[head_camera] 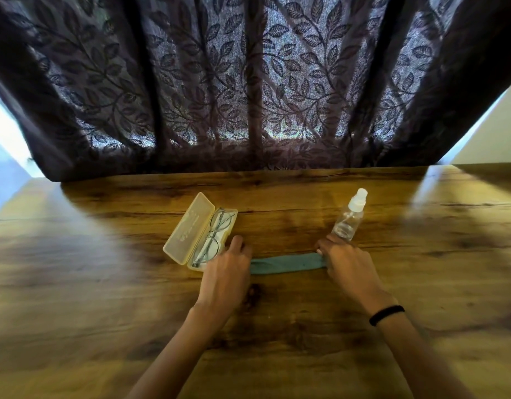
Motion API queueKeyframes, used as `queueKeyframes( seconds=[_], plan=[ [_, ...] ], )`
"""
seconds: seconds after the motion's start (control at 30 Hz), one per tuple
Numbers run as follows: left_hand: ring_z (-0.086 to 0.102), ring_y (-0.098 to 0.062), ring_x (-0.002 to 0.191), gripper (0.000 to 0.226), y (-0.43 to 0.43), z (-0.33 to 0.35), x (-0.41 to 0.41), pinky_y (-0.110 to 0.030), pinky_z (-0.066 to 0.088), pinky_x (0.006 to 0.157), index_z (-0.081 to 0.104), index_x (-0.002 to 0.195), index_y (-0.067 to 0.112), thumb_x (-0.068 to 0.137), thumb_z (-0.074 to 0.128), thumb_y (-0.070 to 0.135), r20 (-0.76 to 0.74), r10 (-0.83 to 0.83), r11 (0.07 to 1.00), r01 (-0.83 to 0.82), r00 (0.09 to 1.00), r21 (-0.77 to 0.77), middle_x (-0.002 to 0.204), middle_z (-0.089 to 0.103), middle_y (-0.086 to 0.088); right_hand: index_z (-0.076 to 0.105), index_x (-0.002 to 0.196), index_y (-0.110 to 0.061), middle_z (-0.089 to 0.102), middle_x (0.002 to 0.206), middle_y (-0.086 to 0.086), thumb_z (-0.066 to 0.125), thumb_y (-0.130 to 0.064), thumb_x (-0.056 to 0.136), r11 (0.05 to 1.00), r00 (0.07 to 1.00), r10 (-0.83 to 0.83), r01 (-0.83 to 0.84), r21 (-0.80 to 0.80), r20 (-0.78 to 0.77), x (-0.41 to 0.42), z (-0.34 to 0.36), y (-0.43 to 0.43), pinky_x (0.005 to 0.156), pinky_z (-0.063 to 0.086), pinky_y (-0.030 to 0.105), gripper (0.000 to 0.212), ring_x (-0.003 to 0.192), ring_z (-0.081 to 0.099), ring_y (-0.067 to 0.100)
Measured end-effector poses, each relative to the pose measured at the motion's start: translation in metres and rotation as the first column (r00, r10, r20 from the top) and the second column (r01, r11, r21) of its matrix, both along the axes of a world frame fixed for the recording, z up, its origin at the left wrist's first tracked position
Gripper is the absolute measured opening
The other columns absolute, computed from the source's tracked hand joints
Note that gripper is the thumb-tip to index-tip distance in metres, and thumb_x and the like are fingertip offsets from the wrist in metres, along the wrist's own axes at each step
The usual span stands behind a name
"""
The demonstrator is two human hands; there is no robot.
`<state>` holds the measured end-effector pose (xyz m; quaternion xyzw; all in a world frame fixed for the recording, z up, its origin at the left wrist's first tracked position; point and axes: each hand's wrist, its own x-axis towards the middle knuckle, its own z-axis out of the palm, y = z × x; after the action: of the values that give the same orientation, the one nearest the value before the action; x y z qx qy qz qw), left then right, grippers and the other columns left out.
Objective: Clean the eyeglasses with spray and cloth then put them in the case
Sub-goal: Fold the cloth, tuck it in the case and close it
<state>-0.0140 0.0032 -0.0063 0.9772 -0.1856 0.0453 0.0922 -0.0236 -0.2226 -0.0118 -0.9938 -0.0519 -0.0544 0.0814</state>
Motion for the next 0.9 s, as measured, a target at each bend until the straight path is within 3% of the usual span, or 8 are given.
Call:
queueKeyframes(
  seconds=[0.07, 0.23, 0.47, 0.6, 0.77, 0.9],
  plan=[
    [0.057, -0.015, 0.099, 0.029, -0.006, -0.003, -0.004, -0.023, 0.049, 0.069, 0.044, 0.12, 0.019, 0.091, 0.049, 0.021, -0.006, -0.086, 0.995, 0.085, 0.996, -0.049, 0.128, 0.04, 0.001, 0.057, 0.101, -0.021, 0.06, 0.106, -0.001, 0.053, -0.019, 0.09, 0.999, 1.0, -0.009, 0.009, 0.038, 0.015, -0.001, -0.003, -0.003, 0.063, 0.049, 0.031, 0.013, 0.088, 0.063, 0.02],
    [0.053, -0.021, 0.112, 0.034, -0.028, -0.013, -0.015, -0.036, 0.057, 0.077, 0.038, 0.129, 0.022, 0.095, 0.04, 0.024, -0.053, -0.214, 0.976, 0.211, 0.975, -0.056, 0.135, 0.038, -0.002, 0.059, 0.104, -0.022, 0.057, 0.11, -0.003, 0.05, -0.033, 0.09, 0.998, 1.0, -0.007, 0.007, 0.064, -0.008, -0.002, -0.007, -0.003, 0.066, 0.049, 0.029, 0.02, 0.093, 0.061, 0.018],
    [0.054, -0.028, 0.115, 0.036, -0.033, -0.025, -0.022, -0.04, 0.054, 0.077, 0.037, 0.133, 0.026, 0.097, 0.035, 0.029, -0.051, -0.213, 0.977, 0.213, 0.976, -0.005, 0.145, 0.035, -0.007, 0.059, 0.089, -0.023, 0.058, 0.098, -0.005, 0.063, -0.029, 0.083, 0.987, 0.999, -0.04, 0.042, 0.158, -0.017, -0.002, -0.006, -0.003, 0.061, 0.038, 0.023, 0.01, 0.083, 0.057, 0.013],
    [0.054, -0.03, 0.114, 0.04, -0.032, -0.025, -0.025, -0.041, 0.054, 0.077, 0.031, 0.137, 0.029, 0.098, 0.033, 0.031, -0.085, -0.197, 0.98, 0.199, 0.977, 0.009, 0.151, 0.026, -0.009, 0.054, 0.076, -0.023, 0.052, 0.09, -0.005, 0.066, -0.025, 0.08, 0.955, 0.989, -0.075, 0.108, 0.277, -0.126, 0.001, -0.005, -0.001, 0.067, 0.041, 0.024, 0.013, 0.084, 0.052, 0.011],
    [0.057, -0.024, 0.111, 0.038, -0.026, -0.022, -0.029, -0.035, 0.054, 0.073, 0.036, 0.135, 0.029, 0.097, 0.034, 0.031, -0.075, -0.2, 0.979, 0.196, 0.977, -0.058, 0.155, 0.018, -0.001, 0.047, 0.064, -0.031, 0.056, 0.073, -0.008, 0.068, -0.022, 0.077, 0.877, 0.967, -0.099, 0.197, 0.439, -0.235, 0.005, 0.003, -0.001, 0.06, 0.043, 0.024, 0.026, 0.07, 0.055, 0.009],
    [0.062, -0.017, 0.099, 0.03, -0.014, -0.02, -0.033, -0.028, 0.053, 0.067, 0.047, 0.124, 0.028, 0.096, 0.035, 0.031, -0.055, -0.173, 0.979, 0.166, 0.983, -0.119, 0.152, 0.026, 0.005, 0.05, 0.069, -0.028, 0.059, 0.072, -0.006, 0.071, -0.015, 0.074, 0.793, 0.966, -0.098, 0.222, 0.567, -0.24, 0.011, 0.011, 0.005, 0.058, 0.045, 0.02, 0.025, 0.068, 0.057, 0.009]
  ],
)
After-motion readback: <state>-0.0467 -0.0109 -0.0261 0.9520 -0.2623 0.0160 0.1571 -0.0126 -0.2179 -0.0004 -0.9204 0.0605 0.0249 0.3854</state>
